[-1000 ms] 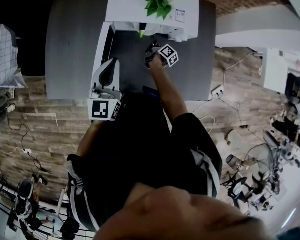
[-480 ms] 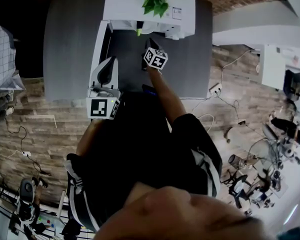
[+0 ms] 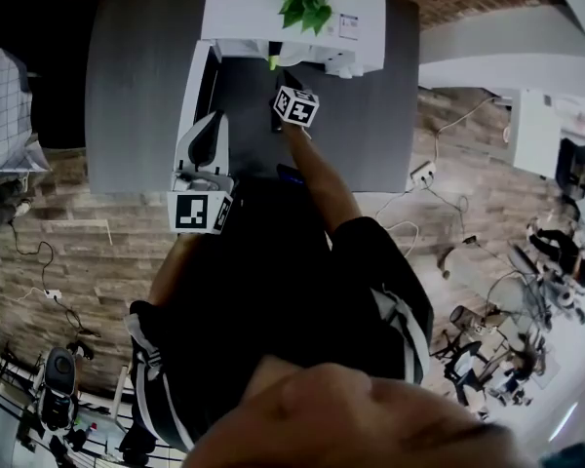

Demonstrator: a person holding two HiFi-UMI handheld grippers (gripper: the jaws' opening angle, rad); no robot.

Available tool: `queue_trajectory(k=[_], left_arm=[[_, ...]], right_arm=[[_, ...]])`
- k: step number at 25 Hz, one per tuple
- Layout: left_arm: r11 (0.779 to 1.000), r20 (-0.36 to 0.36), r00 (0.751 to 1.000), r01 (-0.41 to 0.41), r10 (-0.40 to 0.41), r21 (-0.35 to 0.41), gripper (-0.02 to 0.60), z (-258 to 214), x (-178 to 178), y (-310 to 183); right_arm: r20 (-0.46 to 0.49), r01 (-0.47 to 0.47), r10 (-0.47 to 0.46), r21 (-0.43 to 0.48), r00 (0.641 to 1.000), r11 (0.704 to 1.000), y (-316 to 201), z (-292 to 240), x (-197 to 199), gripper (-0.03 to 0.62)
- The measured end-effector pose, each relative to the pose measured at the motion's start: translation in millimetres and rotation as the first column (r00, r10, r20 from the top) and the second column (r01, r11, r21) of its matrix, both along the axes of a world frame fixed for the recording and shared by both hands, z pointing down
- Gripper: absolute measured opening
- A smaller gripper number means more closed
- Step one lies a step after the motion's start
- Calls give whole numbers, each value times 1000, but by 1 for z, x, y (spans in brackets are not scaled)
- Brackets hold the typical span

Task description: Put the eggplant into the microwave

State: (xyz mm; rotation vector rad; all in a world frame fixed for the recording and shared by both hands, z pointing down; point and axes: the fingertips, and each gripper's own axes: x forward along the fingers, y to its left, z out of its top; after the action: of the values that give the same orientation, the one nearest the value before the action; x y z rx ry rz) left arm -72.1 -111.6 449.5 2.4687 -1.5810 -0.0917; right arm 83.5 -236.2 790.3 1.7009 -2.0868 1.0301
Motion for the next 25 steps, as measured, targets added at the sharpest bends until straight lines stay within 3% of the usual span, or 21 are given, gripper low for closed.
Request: queue_trajectory(k=[25], left_arm=[[999,1,1000,20,-20,-50,35,16,-8,-40]], right_arm=[[58,-42,44,-37,997,998,-56,14,-3,32]])
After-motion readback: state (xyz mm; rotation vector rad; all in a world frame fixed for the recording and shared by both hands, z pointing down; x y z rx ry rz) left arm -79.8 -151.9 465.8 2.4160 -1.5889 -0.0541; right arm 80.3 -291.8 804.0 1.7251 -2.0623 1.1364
